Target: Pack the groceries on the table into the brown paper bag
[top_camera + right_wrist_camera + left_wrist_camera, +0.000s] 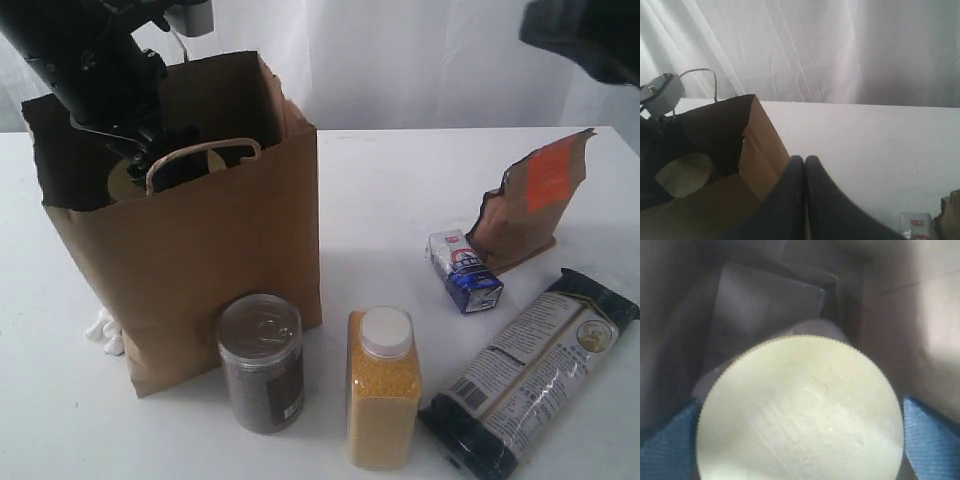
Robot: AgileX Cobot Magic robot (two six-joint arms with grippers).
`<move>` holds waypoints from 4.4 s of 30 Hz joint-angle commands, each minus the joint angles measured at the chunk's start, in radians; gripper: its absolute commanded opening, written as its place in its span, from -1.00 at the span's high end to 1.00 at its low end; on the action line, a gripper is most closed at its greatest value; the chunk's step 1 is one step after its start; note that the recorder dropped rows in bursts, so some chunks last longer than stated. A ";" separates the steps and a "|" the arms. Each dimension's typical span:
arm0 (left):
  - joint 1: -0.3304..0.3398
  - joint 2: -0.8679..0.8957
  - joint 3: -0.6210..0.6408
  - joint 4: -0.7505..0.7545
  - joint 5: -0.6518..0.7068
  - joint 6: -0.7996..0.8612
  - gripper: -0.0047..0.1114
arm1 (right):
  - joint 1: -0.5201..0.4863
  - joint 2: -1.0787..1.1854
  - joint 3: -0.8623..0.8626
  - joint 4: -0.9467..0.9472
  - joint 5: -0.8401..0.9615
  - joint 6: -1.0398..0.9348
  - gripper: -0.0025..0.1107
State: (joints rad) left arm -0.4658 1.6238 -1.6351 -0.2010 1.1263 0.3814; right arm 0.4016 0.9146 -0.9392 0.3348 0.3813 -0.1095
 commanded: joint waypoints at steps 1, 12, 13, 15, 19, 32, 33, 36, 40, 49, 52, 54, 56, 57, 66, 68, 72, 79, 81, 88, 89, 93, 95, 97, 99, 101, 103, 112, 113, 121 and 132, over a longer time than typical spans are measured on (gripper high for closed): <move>-0.005 -0.019 -0.001 -0.023 0.002 0.015 -0.89 | -0.003 0.213 -0.194 0.139 0.118 -0.260 0.96; -0.005 -0.019 -0.001 -0.023 -0.008 0.019 -0.89 | 0.006 0.620 -0.530 0.345 0.472 -0.643 0.96; -0.005 -0.019 -0.001 -0.023 -0.008 0.019 -0.89 | 0.013 0.632 -0.546 0.345 0.492 -0.654 0.96; -0.005 -0.019 -0.001 -0.023 -0.008 0.019 -0.89 | 0.032 0.653 -0.571 0.343 0.514 -0.674 0.96; -0.005 -0.019 -0.001 -0.023 -0.008 0.019 -0.89 | 0.091 0.696 -0.625 0.338 0.514 -0.700 0.96; -0.005 -0.019 -0.001 0.017 -0.002 0.019 -0.89 | 0.180 0.823 -0.728 0.247 0.555 -0.649 0.96; -0.005 -0.019 -0.001 0.017 -0.002 0.019 -0.89 | 0.184 0.823 -0.728 0.252 0.555 -0.649 0.96; -0.005 -0.019 -0.001 0.021 -0.011 0.019 -0.89 | 0.208 0.823 -0.755 0.252 0.557 -0.649 0.96; -0.005 -0.019 -0.001 0.021 -0.024 0.019 -0.89 | 0.237 0.823 -0.786 0.252 0.553 -0.649 0.96; -0.005 -0.019 -0.001 0.021 -0.028 0.017 -0.89 | 0.286 0.912 -0.786 0.256 0.591 -0.653 0.96; -0.005 -0.019 -0.001 0.021 -0.026 0.016 -0.89 | 0.286 0.934 -0.786 0.252 0.593 -0.646 0.96; -0.005 -0.019 -0.001 0.021 -0.026 0.016 -0.89 | 0.286 0.928 -0.842 0.258 0.615 -0.644 0.96; -0.005 -0.019 -0.001 0.021 -0.024 0.016 -0.89 | 0.286 0.914 -0.931 0.264 0.614 -0.642 0.96; -0.005 -0.019 -0.001 0.021 -0.024 0.016 -0.89 | 0.286 0.914 -0.944 0.266 0.612 -0.640 0.96; -0.005 -0.019 -0.001 0.028 -0.018 0.016 -0.89 | 0.288 1.032 -0.944 0.295 0.713 -0.591 0.96; -0.005 -0.019 -0.001 0.028 -0.018 0.016 -0.89 | 0.288 0.976 -0.944 0.295 0.697 -0.591 0.96; -0.005 -0.019 -0.001 0.028 -0.021 0.016 -0.89 | 0.288 0.946 -0.944 0.295 0.674 -0.593 0.96; -0.005 -0.019 -0.001 0.022 -0.013 0.016 -0.89 | 0.288 1.078 -0.944 0.296 0.777 -0.593 0.96; -0.005 -0.019 -0.001 0.020 -0.013 0.016 -0.89 | 0.288 1.045 -0.944 0.300 0.768 -0.593 0.96; -0.005 -0.019 -0.001 0.018 -0.013 0.016 -0.89 | 0.301 1.023 -0.942 0.308 0.730 -0.593 0.96; -0.005 -0.019 -0.001 0.038 -0.010 0.019 -0.89 | 0.300 1.046 -0.942 0.310 0.738 -0.593 0.96; -0.005 -0.019 -0.001 0.017 -0.016 0.019 -0.89 | 0.300 1.093 -0.942 0.310 0.778 -0.593 0.96; -0.005 -0.019 -0.001 0.014 -0.017 0.028 -0.89 | 0.300 1.059 -0.944 0.312 0.782 -0.595 0.96; -0.005 -0.019 -0.001 0.017 -0.020 0.041 -0.89 | 0.300 0.993 -0.944 0.320 0.782 -0.626 0.96; -0.005 -0.019 -0.001 0.017 -0.018 0.042 -0.89 | 0.300 0.932 -0.944 0.320 0.761 -0.648 0.96; -0.005 -0.019 -0.001 0.017 -0.013 0.042 -0.89 | 0.300 0.911 -0.944 0.321 0.739 -0.663 0.96; -0.005 -0.019 -0.001 0.017 -0.010 0.042 -0.89 | 0.300 0.945 -0.944 0.324 0.743 -0.670 0.96; -0.005 -0.073 -0.036 0.026 -0.033 0.042 -0.89 | 0.300 0.859 -0.944 0.327 0.675 -0.672 0.96; -0.005 -0.080 -0.044 0.024 -0.033 0.042 -0.89 | 0.300 0.849 -0.944 0.327 0.672 -0.672 0.96; -0.005 -0.176 -0.077 -0.027 -0.005 0.041 -0.89 | 0.296 0.805 -0.944 0.293 0.696 -0.669 0.96; -0.005 -0.380 -0.077 -0.037 -0.013 0.041 -0.89 | 0.296 0.736 -0.944 0.283 0.671 -0.665 0.96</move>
State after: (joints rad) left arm -0.4653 1.3011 -1.7053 -0.2185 1.1081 0.4284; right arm 0.6940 1.6843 -1.8824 0.6239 1.0639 -0.7763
